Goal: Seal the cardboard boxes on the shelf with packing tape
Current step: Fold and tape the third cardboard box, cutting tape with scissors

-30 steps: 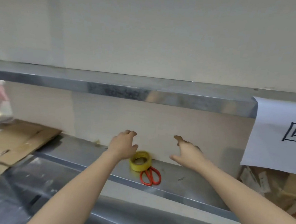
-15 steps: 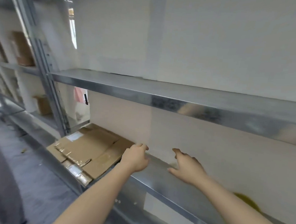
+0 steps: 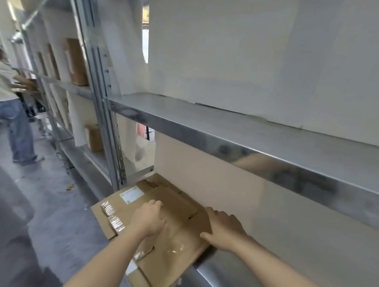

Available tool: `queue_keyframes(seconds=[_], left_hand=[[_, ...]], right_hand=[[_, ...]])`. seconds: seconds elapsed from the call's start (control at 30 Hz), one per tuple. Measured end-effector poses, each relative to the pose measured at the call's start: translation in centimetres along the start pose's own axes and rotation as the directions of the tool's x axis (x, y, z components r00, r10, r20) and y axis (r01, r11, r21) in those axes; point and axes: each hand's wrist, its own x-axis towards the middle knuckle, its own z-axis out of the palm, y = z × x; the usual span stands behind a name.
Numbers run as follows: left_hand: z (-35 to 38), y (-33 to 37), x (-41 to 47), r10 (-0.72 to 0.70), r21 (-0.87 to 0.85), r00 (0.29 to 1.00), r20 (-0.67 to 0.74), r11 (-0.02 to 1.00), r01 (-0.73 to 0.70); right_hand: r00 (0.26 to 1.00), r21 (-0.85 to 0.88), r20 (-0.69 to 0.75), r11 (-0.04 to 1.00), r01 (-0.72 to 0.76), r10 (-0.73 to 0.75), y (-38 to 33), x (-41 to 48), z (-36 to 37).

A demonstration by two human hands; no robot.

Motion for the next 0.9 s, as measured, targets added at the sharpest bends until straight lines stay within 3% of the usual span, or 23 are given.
queue_keyframes(seconds=[0.27, 0.57, 0.77, 0.9], left_hand=[[2.0, -4.3, 7.1, -0.103, 0.0, 0.992, 0.072, 0.995, 0.103], [4.1, -7.3, 11.5, -0.208, 0.066, 0.963, 0.174, 0.978, 0.2], [4.0, -8.4, 12.1, -0.248, -0.075, 0.953, 0.175, 0.962, 0.264], [2.4, -8.6, 11.9, -0.266, -0.285, 0.935, 0.234, 0.901, 0.327]], right_hand=[[0.998, -0.063, 0.05, 0.997, 0.041, -0.037, -2.0, 7.8, 2.3], [0.997, -0.028, 0.06, 0.998, -0.053, 0.054, -1.8, 9.3, 5.9], [0.943, -0.001, 0.045, 0.944, -0.33, 0.329, -0.8, 7.3, 7.0], [0.901, 0.209, -0.023, 0.883, -0.42, 0.434, -0.1, 5.5, 6.5]])
